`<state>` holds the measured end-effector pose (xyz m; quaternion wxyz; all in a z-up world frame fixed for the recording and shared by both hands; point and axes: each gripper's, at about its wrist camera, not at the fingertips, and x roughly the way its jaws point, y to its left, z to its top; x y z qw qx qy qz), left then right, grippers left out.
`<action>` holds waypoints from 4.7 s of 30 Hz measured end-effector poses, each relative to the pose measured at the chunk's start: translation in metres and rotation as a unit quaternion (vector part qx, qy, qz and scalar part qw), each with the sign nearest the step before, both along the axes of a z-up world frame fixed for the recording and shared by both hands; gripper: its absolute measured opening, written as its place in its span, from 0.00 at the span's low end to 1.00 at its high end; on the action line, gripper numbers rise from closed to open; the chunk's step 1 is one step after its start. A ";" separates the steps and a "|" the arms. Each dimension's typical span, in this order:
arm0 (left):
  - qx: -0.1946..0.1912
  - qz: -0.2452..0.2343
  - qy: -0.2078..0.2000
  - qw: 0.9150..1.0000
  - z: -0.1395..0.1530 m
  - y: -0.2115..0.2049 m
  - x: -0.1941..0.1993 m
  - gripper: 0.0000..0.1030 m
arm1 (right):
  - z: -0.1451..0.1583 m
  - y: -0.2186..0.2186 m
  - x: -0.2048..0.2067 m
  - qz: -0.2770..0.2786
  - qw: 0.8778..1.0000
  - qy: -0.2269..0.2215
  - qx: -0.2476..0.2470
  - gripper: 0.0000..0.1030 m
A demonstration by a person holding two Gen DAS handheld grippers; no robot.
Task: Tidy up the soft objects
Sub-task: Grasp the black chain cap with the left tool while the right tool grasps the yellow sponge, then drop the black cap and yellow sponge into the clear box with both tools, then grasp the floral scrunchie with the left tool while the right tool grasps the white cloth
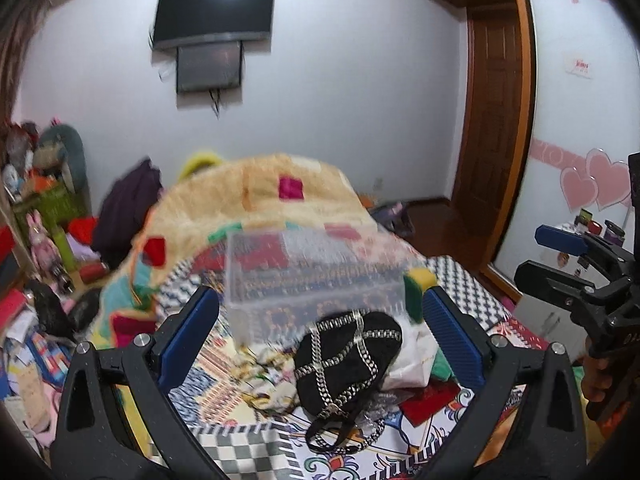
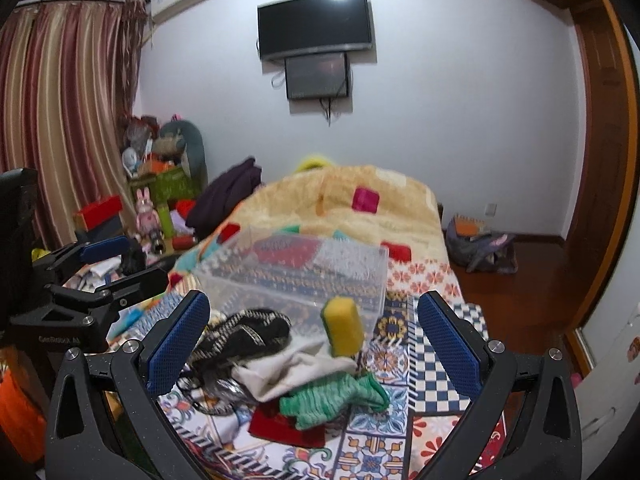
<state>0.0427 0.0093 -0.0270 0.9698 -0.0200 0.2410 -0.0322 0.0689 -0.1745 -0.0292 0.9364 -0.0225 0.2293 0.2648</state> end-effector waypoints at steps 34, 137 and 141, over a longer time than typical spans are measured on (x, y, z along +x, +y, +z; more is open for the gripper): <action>-0.060 -0.054 0.180 0.980 -0.101 0.017 0.086 0.14 | -0.076 0.017 0.083 0.026 0.987 0.156 -0.029 0.28; -0.004 0.018 0.186 0.982 -0.110 0.050 0.045 0.84 | -0.100 0.058 0.057 0.080 0.975 0.187 -0.089 0.50; -0.016 0.015 0.198 0.980 -0.114 0.054 0.046 0.71 | -0.098 0.054 0.057 0.079 0.976 0.185 -0.085 0.36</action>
